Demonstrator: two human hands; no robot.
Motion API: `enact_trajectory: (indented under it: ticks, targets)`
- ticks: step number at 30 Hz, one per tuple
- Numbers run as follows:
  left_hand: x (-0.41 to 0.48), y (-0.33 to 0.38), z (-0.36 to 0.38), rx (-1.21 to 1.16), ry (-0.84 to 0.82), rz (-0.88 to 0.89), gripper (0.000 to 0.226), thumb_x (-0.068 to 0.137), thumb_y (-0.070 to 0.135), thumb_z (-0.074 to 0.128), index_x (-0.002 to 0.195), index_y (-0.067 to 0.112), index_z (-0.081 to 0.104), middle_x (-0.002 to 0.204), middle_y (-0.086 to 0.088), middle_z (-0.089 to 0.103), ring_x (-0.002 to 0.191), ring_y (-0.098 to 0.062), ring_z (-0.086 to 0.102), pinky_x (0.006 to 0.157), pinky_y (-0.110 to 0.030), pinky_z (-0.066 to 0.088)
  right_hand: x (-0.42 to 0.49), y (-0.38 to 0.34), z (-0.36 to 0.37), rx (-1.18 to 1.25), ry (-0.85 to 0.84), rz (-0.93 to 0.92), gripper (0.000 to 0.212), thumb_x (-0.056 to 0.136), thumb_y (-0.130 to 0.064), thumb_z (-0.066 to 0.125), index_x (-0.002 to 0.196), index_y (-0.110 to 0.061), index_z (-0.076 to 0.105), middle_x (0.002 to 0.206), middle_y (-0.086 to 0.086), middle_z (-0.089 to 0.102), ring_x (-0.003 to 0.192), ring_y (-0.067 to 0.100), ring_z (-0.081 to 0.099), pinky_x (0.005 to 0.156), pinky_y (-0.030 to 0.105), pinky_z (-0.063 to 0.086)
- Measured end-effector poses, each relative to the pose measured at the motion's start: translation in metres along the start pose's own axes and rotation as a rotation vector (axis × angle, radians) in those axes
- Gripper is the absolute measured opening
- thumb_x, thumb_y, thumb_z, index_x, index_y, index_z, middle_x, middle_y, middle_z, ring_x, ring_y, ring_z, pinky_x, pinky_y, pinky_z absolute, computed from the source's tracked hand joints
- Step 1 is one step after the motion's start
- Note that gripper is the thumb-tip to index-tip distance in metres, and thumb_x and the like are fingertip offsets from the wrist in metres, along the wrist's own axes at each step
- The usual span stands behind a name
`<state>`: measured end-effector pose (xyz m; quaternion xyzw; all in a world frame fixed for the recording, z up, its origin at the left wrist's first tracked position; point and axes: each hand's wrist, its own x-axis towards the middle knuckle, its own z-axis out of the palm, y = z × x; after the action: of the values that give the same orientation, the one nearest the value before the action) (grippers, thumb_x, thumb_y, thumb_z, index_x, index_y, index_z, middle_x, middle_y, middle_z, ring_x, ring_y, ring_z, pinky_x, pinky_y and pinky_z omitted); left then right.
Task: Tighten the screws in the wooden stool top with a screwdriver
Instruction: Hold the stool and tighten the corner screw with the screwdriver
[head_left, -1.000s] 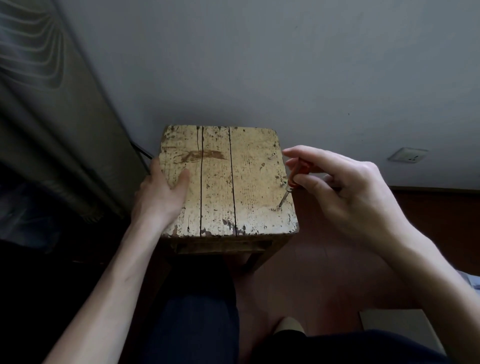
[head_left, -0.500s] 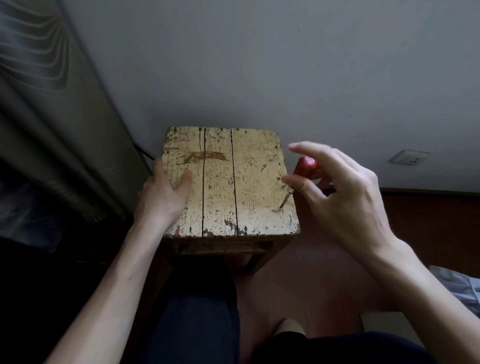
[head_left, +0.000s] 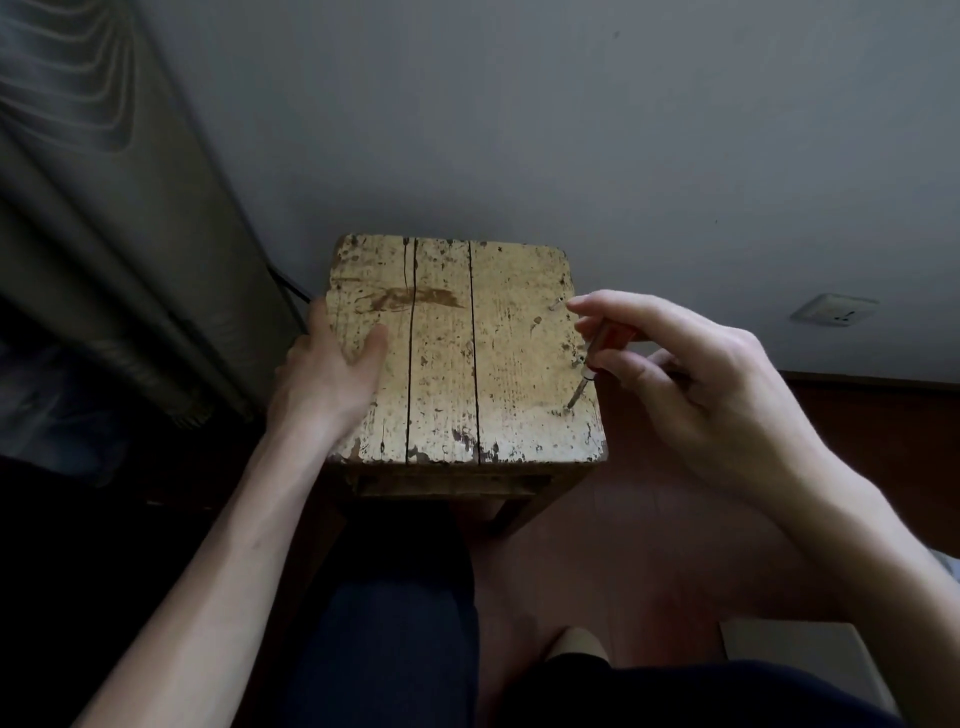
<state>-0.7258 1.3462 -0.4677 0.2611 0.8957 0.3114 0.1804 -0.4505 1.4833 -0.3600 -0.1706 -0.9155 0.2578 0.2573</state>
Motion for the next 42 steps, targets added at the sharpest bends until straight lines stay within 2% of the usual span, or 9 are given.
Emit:
enact_trajectory:
  ticks: [6, 12, 15, 21, 26, 31, 36, 39, 42]
  targets:
    - [0.002, -0.001, 0.001, -0.001, 0.013, 0.024, 0.087, 0.094, 0.075, 0.037, 0.161, 0.025, 0.013, 0.154, -0.013, 0.047, 0.137, -0.038, 0.049, 0.112, -0.056, 0.041, 0.004, -0.003, 0.007, -0.043, 0.15, 0.064, 0.022, 0.093, -0.027, 0.076, 0.113, -0.028, 0.068, 0.1, -0.01, 0.07, 0.079, 0.009, 0.071, 0.072, 0.028, 0.056]
    - [0.0, -0.001, 0.0, 0.01, 0.011, 0.017, 0.088, 0.094, 0.075, 0.037, 0.161, 0.024, 0.011, 0.156, -0.012, 0.045, 0.135, -0.038, 0.051, 0.11, -0.055, 0.044, 0.002, -0.01, 0.015, -0.145, 0.256, 0.074, 0.029, 0.088, -0.035, 0.083, 0.104, -0.018, 0.066, 0.089, -0.004, 0.067, 0.074, 0.008, 0.066, 0.07, 0.022, 0.054]
    - [0.0, 0.0, -0.001, 0.006, 0.01, 0.021, 0.087, 0.094, 0.074, 0.037, 0.161, 0.023, 0.013, 0.155, -0.012, 0.046, 0.135, -0.038, 0.051, 0.109, -0.055, 0.045, 0.003, -0.012, 0.012, -0.198, 0.203, 0.047, 0.034, 0.092, -0.033, 0.078, 0.121, -0.019, 0.071, 0.096, -0.003, 0.069, 0.077, 0.007, 0.065, 0.075, 0.026, 0.056]
    - [0.001, 0.0, -0.001, -0.007, -0.002, 0.017, 0.086, 0.094, 0.075, 0.038, 0.16, 0.027, 0.013, 0.154, -0.012, 0.047, 0.134, -0.04, 0.051, 0.109, -0.057, 0.044, 0.002, -0.009, -0.015, -0.116, -0.058, 0.047, 0.043, 0.102, -0.025, 0.057, 0.145, -0.027, 0.055, 0.138, -0.018, 0.059, 0.101, 0.003, 0.069, 0.09, 0.03, 0.054]
    - [0.002, -0.001, 0.0, 0.004, 0.0, 0.02, 0.086, 0.093, 0.076, 0.037, 0.16, 0.027, 0.012, 0.152, -0.013, 0.049, 0.132, -0.04, 0.053, 0.108, -0.056, 0.045, 0.004, -0.011, -0.015, -0.031, -0.086, 0.087, 0.033, 0.101, -0.019, 0.061, 0.133, -0.026, 0.063, 0.118, -0.016, 0.071, 0.087, 0.01, 0.075, 0.082, 0.039, 0.059]
    - [0.002, -0.002, 0.001, 0.009, 0.016, 0.021, 0.084, 0.094, 0.075, 0.038, 0.159, 0.028, 0.016, 0.152, -0.013, 0.05, 0.133, -0.04, 0.052, 0.108, -0.056, 0.045, 0.007, -0.014, -0.007, -0.06, 0.041, 0.108, 0.02, 0.091, -0.023, 0.076, 0.109, -0.019, 0.068, 0.097, -0.015, 0.07, 0.083, -0.002, 0.069, 0.074, 0.016, 0.053]
    - [0.002, -0.001, 0.0, 0.009, 0.008, 0.017, 0.083, 0.094, 0.075, 0.037, 0.159, 0.03, 0.015, 0.152, -0.013, 0.049, 0.132, -0.041, 0.052, 0.107, -0.057, 0.045, 0.007, -0.022, 0.008, -0.151, 0.187, 0.147, 0.038, 0.084, -0.041, 0.082, 0.089, -0.015, 0.055, 0.081, -0.016, 0.066, 0.075, 0.003, 0.066, 0.064, 0.013, 0.05]
    - [0.002, -0.001, 0.0, 0.001, 0.003, 0.013, 0.084, 0.094, 0.075, 0.037, 0.159, 0.028, 0.014, 0.152, -0.013, 0.048, 0.132, -0.04, 0.052, 0.107, -0.057, 0.045, 0.008, -0.021, 0.01, -0.177, 0.264, 0.194, 0.042, 0.085, -0.045, 0.082, 0.087, -0.014, 0.053, 0.08, -0.016, 0.067, 0.069, 0.004, 0.067, 0.062, 0.022, 0.053]
    - [0.002, -0.001, -0.001, 0.003, 0.001, 0.008, 0.084, 0.094, 0.074, 0.037, 0.16, 0.029, 0.013, 0.153, -0.013, 0.047, 0.133, -0.041, 0.051, 0.108, -0.056, 0.044, 0.008, -0.017, 0.004, -0.254, 0.264, 0.156, 0.036, 0.09, -0.045, 0.077, 0.106, -0.016, 0.063, 0.085, -0.009, 0.069, 0.068, 0.007, 0.064, 0.067, 0.029, 0.054]
